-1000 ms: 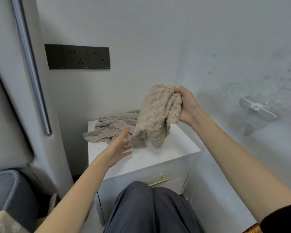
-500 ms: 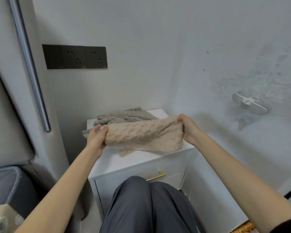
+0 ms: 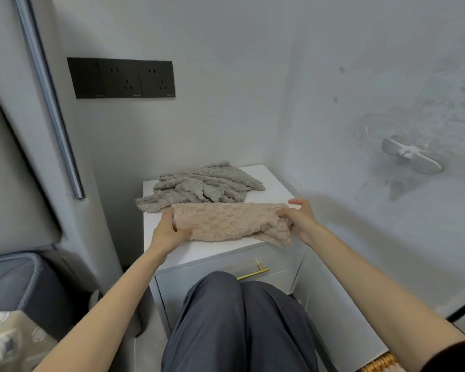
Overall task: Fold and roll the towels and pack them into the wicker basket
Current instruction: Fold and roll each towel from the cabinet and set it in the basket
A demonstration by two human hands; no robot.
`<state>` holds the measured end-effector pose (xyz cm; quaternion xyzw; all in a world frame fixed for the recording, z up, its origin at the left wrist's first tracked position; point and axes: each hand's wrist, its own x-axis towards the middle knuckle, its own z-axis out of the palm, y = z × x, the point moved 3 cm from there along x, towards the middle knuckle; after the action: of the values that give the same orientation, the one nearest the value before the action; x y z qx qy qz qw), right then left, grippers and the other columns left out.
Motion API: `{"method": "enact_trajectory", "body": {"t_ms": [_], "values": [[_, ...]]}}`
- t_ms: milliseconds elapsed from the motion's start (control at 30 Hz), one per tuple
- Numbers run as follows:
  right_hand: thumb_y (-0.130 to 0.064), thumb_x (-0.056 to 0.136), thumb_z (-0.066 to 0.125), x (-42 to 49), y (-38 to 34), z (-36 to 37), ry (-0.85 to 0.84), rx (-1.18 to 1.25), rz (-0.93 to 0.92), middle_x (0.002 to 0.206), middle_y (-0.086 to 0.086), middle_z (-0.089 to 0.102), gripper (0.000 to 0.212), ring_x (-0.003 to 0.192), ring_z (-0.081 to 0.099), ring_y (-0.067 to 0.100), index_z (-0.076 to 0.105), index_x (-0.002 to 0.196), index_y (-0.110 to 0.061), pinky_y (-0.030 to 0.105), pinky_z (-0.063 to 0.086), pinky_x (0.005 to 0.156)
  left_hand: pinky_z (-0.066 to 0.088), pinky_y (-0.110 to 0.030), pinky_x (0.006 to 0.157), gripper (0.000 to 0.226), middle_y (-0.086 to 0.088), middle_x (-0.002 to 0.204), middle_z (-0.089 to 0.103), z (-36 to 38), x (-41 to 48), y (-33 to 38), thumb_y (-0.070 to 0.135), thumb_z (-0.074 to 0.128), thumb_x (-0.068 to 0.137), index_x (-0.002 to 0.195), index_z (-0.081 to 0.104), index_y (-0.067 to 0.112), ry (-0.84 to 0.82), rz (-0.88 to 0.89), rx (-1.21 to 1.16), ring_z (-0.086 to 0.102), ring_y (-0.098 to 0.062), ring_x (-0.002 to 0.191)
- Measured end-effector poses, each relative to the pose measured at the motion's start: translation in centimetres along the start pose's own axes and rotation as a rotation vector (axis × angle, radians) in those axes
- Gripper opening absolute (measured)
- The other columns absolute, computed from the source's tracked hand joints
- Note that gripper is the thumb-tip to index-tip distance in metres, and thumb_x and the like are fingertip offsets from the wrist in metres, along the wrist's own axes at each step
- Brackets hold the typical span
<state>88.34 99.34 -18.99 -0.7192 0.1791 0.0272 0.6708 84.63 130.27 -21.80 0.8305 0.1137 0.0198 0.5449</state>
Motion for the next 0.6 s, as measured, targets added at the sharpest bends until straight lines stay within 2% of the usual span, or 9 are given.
{"method": "enact_trajectory", "body": {"t_ms": [33, 67, 167, 233, 267, 367, 467, 533, 600], "values": [[0.002, 0.08, 0.065, -0.2, -0.3, -0.1, -0.023, 0.013, -0.021, 0.084, 0.006, 0.051, 0.043, 0.068, 0.045, 0.018, 0.051, 0.114, -0.02, 0.03, 0.038, 0.058, 0.044, -0.028, 0.078, 0.079, -0.004, 0.091, 0.056, -0.3, -0.1, 0.4, 0.015, 0.068, 0.087, 0.151, 0.022, 0.016, 0.044, 0.046, 0.015, 0.052, -0.018, 0.087], [0.002, 0.081, 0.063, -0.2, -0.8, -0.1, -0.052, 0.028, -0.049, 0.085, 0.006, 0.055, 0.044, 0.07, 0.047, 0.018, 0.056, 0.118, -0.02, 0.031, 0.039, 0.061, 0.043, -0.025, 0.077, 0.073, -0.002, 0.089, 0.056, -0.6, -0.1, 0.9, 0.02, 0.068, 0.087, 0.149, 0.029, 0.017, 0.096, 0.094, 0.034, 0.052, -0.015, 0.086], [0.005, 0.083, 0.061, -0.6, -2.0, -0.3, -0.128, 0.033, -0.131, 0.091, 0.016, 0.064, 0.042, 0.084, 0.056, 0.019, 0.064, 0.122, -0.01, 0.032, 0.047, 0.076, 0.041, -0.022, 0.085, 0.052, -0.003, 0.096, 0.069, -2.1, -0.3, 2.7, 0.027, 0.069, 0.086, 0.134, 0.052, 0.018, 0.248, 0.239, 0.126, 0.06, -0.011, 0.093], [0.006, 0.083, 0.063, -1.0, -2.7, -0.5, -0.151, 0.018, -0.186, 0.106, 0.034, 0.06, 0.038, 0.089, 0.056, 0.023, 0.065, 0.118, -0.007, 0.037, 0.048, 0.083, 0.043, -0.021, 0.083, 0.038, -0.005, 0.096, 0.074, -3.0, -0.6, 3.9, 0.027, 0.067, 0.087, 0.124, 0.064, 0.017, 0.34, 0.334, 0.19, 0.066, -0.012, 0.093], [0.006, 0.083, 0.064, -1.3, -3.0, -0.5, -0.159, 0.013, -0.214, 0.112, 0.036, 0.058, 0.036, 0.091, 0.056, 0.024, 0.066, 0.116, -0.007, 0.04, 0.048, 0.087, 0.044, -0.022, 0.082, 0.034, -0.006, 0.098, 0.074, -3.3, -0.7, 4.5, 0.027, 0.065, 0.089, 0.121, 0.066, 0.017, 0.38, 0.372, 0.23, 0.067, -0.014, 0.094], [0.006, 0.083, 0.064, -1.8, -3.8, -0.8, -0.167, 0.055, -0.26, 0.105, 0.019, 0.067, 0.035, 0.09, 0.062, 0.022, 0.064, 0.117, -0.004, 0.04, 0.05, 0.089, 0.045, -0.028, 0.078, 0.03, -0.011, 0.096, 0.074, -3.9, -1.0, 5.5, 0.025, 0.055, 0.095, 0.123, 0.065, 0.017, 0.463, 0.445, 0.355, 0.068, -0.022, 0.083], [0.005, 0.084, 0.064, -2.2, -4.6, -1.2, -0.137, 0.102, -0.307, 0.099, 0.011, 0.069, 0.028, 0.088, 0.065, 0.02, 0.066, 0.109, -0.009, 0.035, 0.053, 0.085, 0.046, -0.031, 0.078, 0.03, -0.01, 0.106, 0.072, -4.5, -1.1, 6.3, 0.024, 0.05, 0.098, 0.124, 0.064, 0.018, 0.511, 0.479, 0.372, 0.067, -0.029, 0.093], [0.005, 0.084, 0.064, -2.4, -5.0, -1.5, -0.104, 0.113, -0.336, 0.093, 0.008, 0.07, 0.026, 0.085, 0.065, 0.017, 0.066, 0.103, -0.012, 0.034, 0.052, 0.084, 0.046, -0.027, 0.083, 0.028, -0.004, 0.11, 0.071, -4.8, -1.0, 6.8, 0.023, 0.053, 0.096, 0.12, 0.067, 0.019, 0.483, 0.462, 0.259, 0.066, -0.022, 0.101], [0.006, 0.084, 0.062, -2.5, -5.4, -1.8, -0.071, 0.149, -0.346, 0.088, 0.006, 0.069, 0.026, 0.081, 0.063, 0.016, 0.066, 0.104, -0.011, 0.033, 0.051, 0.083, 0.048, -0.026, 0.09, 0.024, -0.002, 0.109, 0.071, -5.0, -0.6, 7.3, 0.018, 0.056, 0.094, 0.114, 0.07, 0.017, 0.404, 0.408, 0.026, 0.065, -0.016, 0.101]]}}
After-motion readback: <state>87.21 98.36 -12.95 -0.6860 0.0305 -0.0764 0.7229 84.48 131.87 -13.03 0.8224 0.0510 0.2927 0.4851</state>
